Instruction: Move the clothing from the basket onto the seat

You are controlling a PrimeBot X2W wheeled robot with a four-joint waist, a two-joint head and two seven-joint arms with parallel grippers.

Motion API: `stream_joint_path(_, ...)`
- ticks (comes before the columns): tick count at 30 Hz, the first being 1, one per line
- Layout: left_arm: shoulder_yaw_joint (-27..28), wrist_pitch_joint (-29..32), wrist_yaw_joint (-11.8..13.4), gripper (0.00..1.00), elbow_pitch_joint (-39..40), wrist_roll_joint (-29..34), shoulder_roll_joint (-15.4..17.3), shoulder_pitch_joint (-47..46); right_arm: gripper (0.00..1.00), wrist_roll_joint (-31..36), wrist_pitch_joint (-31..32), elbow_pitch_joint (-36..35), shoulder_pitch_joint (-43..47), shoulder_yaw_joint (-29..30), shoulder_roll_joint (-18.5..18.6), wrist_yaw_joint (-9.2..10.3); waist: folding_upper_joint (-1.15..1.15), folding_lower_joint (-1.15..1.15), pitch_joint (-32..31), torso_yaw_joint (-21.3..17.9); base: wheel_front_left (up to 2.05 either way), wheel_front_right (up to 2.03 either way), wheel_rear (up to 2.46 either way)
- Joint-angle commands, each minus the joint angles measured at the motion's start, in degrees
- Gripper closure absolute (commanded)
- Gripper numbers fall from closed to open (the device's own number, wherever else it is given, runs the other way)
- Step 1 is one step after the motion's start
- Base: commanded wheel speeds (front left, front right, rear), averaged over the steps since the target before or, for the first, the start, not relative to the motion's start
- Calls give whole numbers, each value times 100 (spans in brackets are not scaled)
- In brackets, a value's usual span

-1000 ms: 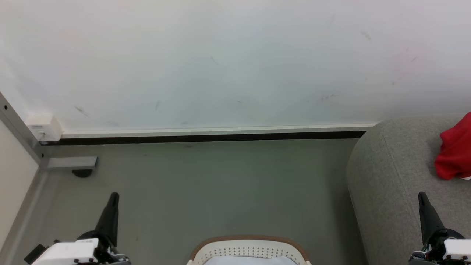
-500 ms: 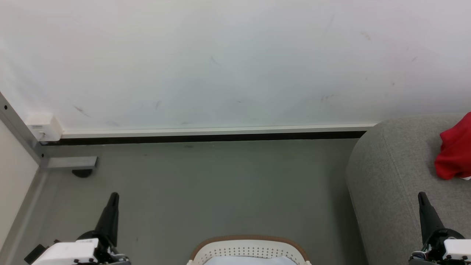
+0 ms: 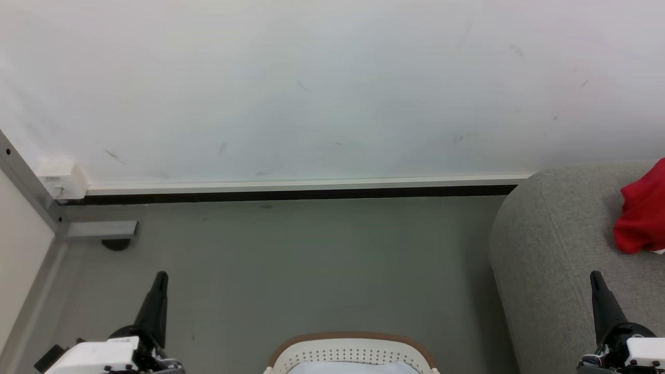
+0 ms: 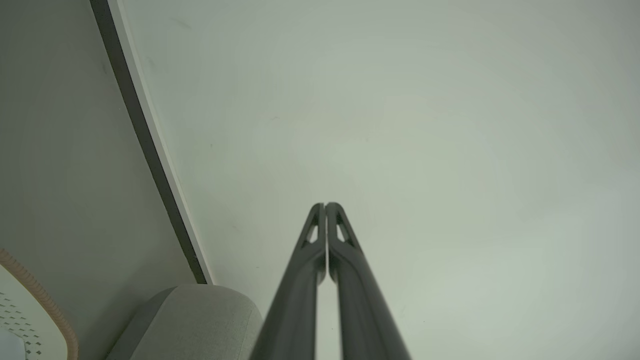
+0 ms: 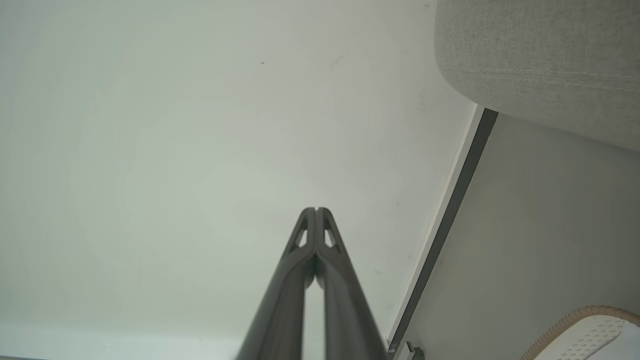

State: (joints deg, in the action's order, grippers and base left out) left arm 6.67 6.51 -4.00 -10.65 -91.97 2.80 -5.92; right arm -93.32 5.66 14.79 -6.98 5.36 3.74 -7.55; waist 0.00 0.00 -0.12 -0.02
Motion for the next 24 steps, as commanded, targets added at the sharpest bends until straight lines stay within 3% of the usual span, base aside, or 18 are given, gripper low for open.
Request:
stream_joint_path(1, 15, 21, -22, 100, 14, -71, 9, -51, 100, -42, -9, 1, -61, -13, 45, 12, 0, 0, 0, 0, 0, 0, 0)
stream_joint_path(24, 15, 21, -22, 100, 14, -71, 9, -51, 100, -89, -49, -4, -54, -49, 81, 12, 0, 0, 0, 0, 0, 0, 0)
